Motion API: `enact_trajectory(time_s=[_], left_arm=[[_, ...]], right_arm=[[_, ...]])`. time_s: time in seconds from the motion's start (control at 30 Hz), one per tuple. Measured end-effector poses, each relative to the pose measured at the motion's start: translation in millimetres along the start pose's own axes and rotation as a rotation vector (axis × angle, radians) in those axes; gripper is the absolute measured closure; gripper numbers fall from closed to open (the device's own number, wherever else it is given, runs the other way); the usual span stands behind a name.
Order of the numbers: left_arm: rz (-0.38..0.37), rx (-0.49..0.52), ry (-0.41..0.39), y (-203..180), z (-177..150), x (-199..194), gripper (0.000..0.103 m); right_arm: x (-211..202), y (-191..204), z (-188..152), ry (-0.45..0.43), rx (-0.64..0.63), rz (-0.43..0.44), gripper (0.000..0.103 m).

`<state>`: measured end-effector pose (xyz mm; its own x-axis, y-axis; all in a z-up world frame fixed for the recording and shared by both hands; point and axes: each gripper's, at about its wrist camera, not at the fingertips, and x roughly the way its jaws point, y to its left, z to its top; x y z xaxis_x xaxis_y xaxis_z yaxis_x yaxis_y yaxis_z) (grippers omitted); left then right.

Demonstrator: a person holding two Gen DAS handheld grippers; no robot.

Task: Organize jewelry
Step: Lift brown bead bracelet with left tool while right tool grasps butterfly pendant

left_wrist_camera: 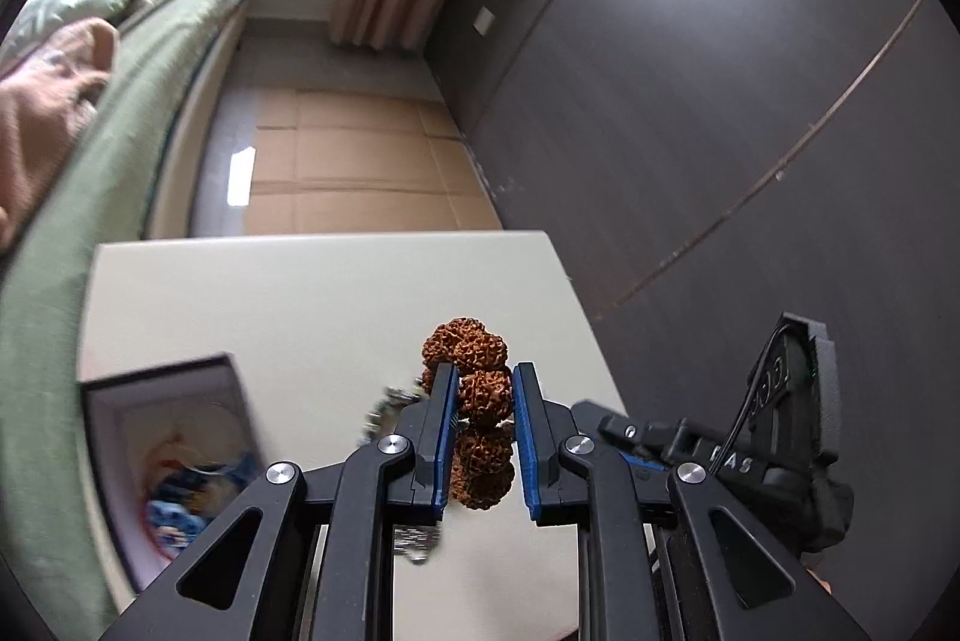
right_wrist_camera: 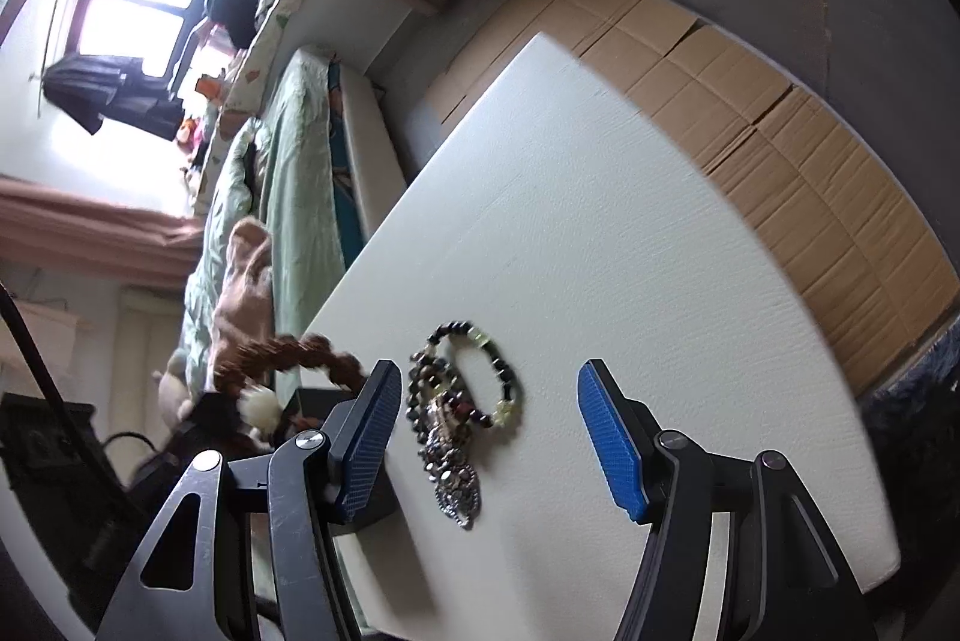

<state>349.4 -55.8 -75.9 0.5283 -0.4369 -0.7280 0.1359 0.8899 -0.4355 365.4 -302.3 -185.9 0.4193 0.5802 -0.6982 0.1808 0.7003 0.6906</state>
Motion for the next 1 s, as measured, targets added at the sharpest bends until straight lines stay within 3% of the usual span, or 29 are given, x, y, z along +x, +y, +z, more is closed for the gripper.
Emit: enact_trajectory(time_s=[0.27,0.43,1.0], left_arm=[[0.032,-0.06,-0.013,33,-2,-14,0.084],[0.04,-0.087,-0.016,49,-9,-23,0.084],[0.05,-0.122,-0.069,75,-6,-66,0.084]], right_arm=[[33,28,-17,0.106,-0.084,0.019,0.064],[52,34,-21,0.145,-0.093,-0.002,0.07],[95,43,-23,0.201,-0.084,-0.071,0.071]])
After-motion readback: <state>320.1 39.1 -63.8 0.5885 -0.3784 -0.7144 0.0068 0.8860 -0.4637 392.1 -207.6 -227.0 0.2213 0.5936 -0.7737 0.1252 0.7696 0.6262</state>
